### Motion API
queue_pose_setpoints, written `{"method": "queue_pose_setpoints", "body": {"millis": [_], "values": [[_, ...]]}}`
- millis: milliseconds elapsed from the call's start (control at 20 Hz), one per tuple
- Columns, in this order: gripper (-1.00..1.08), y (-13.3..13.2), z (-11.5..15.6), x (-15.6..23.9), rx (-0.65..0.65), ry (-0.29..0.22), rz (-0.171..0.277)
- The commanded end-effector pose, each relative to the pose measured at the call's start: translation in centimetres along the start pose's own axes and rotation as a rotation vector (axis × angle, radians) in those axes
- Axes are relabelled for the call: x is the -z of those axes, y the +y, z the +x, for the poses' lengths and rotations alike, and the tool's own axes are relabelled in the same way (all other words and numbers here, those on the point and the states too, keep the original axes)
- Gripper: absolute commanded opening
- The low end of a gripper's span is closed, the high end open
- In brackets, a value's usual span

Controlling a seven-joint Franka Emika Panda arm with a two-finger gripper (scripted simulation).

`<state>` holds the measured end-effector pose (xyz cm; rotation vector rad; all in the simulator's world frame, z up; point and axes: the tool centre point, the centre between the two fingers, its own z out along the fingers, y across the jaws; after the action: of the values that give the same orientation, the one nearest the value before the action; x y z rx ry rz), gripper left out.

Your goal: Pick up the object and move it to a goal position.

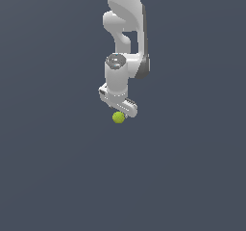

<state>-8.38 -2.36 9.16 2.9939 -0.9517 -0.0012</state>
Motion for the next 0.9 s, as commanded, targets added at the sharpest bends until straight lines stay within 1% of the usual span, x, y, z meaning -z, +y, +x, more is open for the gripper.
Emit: {"method": "queue_pose_setpoints", "body": {"millis": [0,250,600,850], "values": [[1.0,0.0,0.0,0.0,0.0,0.0,0.0],[1.0,0.0,0.0,-1.1,-0.001,0.0,0.0],[1.0,0.1,-0.1,-4.1,-0.004,0.001,0.0],[1.0,0.0,-0.1,-5.0,-0.005,0.001,0.0]]}}
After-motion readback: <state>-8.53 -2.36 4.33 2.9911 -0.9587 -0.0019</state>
